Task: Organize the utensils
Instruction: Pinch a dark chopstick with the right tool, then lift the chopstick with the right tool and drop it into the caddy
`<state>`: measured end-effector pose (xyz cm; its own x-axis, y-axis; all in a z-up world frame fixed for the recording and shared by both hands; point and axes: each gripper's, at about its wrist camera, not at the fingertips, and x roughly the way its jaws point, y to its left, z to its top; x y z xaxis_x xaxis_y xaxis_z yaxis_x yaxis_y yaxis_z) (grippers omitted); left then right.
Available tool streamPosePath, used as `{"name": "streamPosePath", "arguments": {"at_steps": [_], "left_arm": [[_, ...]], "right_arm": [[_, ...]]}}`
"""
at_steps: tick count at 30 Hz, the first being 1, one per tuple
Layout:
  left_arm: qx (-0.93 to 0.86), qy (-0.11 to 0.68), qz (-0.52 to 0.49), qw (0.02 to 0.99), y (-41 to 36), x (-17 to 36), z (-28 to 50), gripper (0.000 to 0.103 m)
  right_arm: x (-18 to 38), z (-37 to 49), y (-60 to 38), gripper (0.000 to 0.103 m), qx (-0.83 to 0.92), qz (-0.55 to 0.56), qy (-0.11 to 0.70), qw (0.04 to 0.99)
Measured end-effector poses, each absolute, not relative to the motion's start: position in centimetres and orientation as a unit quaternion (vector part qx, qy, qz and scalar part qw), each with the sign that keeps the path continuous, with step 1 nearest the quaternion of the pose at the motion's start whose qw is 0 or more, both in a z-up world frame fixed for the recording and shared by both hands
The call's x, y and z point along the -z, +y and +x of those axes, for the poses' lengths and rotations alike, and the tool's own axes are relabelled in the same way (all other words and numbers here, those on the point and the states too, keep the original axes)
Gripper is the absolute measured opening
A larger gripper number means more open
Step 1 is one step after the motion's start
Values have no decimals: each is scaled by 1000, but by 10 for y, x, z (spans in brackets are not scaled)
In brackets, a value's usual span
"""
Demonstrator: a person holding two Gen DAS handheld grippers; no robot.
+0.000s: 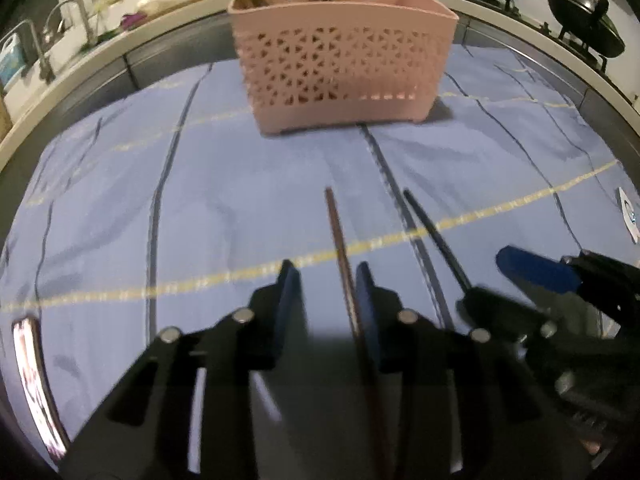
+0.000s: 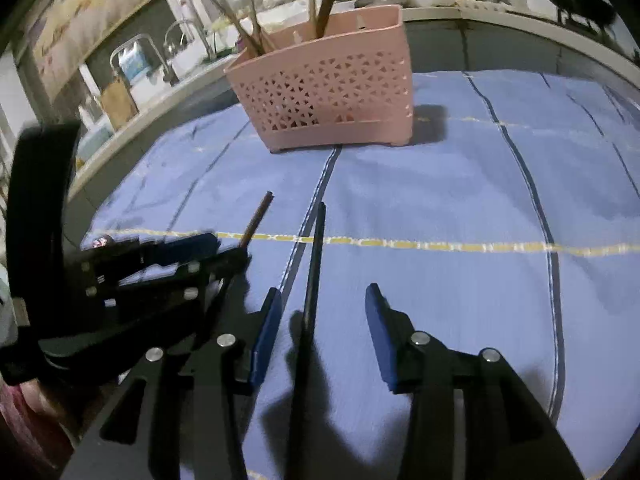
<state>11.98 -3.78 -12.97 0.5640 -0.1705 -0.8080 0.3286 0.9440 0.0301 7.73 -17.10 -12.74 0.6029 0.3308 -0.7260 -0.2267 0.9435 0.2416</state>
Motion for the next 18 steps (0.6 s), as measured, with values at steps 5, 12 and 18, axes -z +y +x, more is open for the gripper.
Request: {"name": "streamPosePath", "arguments": {"at_steps": [5, 12, 18], "left_arm": [[159, 440, 77, 880, -38, 129, 134, 9], [189, 449, 9, 874, -25, 117, 136, 5], [207, 380, -18, 901, -5, 56, 106, 5]], "right_arm": [[126, 95, -147, 35, -140, -28, 405, 903], [123, 101, -139, 5, -166, -22, 404, 899], [68, 73, -176, 5, -188, 56, 332, 923]]}}
